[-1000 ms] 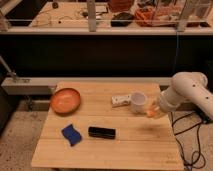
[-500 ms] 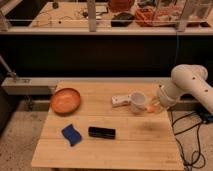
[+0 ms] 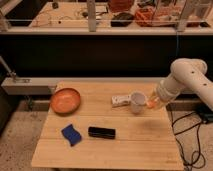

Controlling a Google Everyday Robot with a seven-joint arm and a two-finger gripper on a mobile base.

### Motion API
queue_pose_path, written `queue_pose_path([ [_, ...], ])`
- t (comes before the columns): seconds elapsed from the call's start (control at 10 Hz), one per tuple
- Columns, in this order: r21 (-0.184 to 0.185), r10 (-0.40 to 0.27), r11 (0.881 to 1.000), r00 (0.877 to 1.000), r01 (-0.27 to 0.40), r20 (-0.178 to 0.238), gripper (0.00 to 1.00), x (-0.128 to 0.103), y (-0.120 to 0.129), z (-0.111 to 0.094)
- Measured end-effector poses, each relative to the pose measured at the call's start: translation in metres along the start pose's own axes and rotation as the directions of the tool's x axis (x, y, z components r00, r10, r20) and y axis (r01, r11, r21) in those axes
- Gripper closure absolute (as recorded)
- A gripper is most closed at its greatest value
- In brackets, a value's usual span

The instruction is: Place the pepper in the ceramic cup

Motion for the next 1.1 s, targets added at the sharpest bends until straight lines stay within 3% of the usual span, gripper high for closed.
queue_pose_path([
  [1.1,-0.009,-0.041,0.999,0.998,0.040,-0.047,0.99,-0.018,-0.038,0.001],
])
